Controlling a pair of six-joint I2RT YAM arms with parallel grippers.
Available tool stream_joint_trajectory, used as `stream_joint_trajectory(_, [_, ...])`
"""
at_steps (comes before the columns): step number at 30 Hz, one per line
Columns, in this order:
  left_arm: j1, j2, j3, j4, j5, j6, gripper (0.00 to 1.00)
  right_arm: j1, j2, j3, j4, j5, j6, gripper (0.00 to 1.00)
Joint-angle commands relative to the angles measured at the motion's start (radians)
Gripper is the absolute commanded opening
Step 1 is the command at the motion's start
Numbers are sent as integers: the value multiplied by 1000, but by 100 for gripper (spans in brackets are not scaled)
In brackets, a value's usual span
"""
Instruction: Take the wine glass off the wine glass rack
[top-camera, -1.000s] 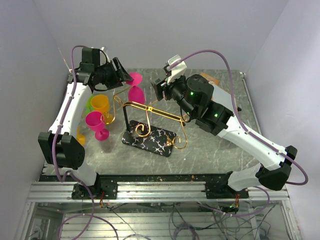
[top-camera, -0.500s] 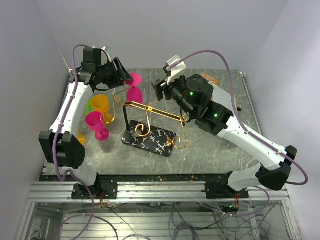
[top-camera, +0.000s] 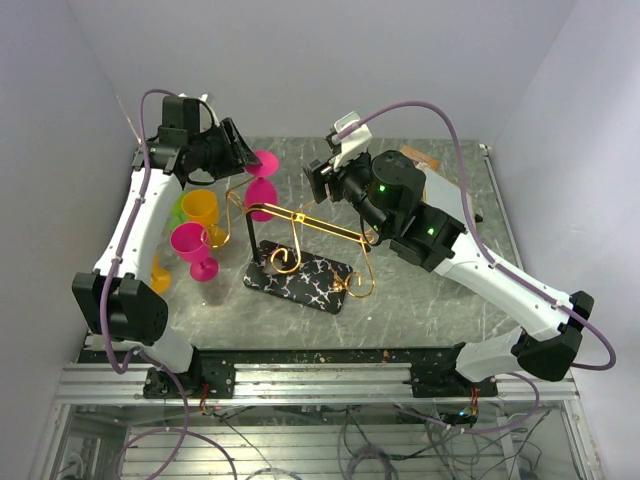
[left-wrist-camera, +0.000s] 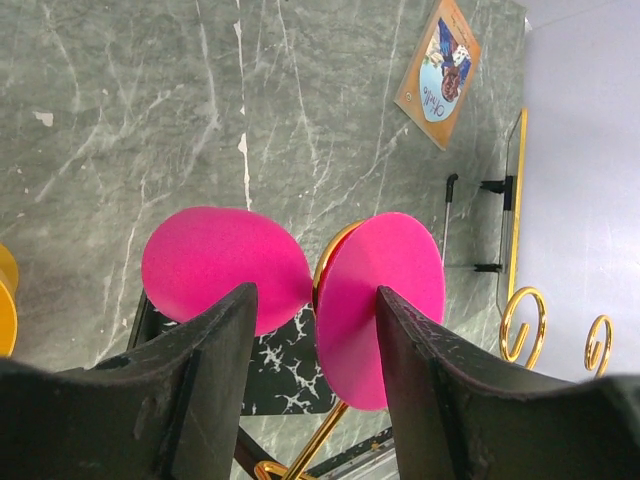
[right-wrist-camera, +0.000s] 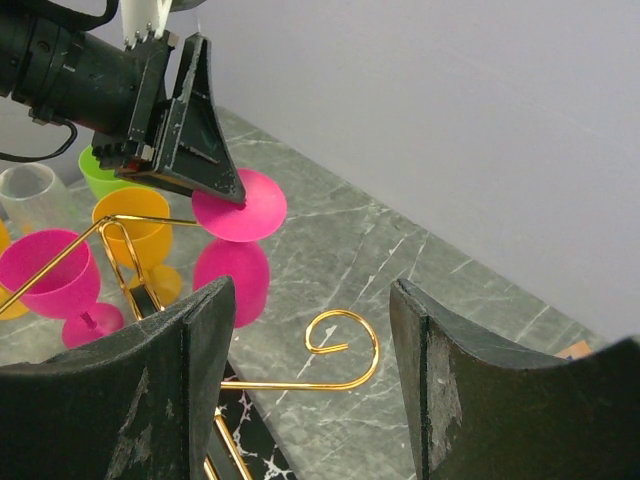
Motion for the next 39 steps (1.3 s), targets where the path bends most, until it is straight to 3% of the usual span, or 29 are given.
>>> stream_joint_trajectory(1, [8, -29, -17, -31, -17, 22, 59, 4, -23, -10, 22, 8, -4, 62])
stream_joint_trajectory(7, [8, -37, -27, -24, 15, 18, 49, 4, -25, -8, 20, 9, -5, 62])
stream_joint_trajectory(24, [8, -100, -81, -48, 34, 39, 37, 3, -30, -7, 16, 8, 3, 62])
stream_joint_trajectory(39, [19, -135, -117, -58, 63, 25, 15, 3, -30, -14, 18, 9, 4, 62])
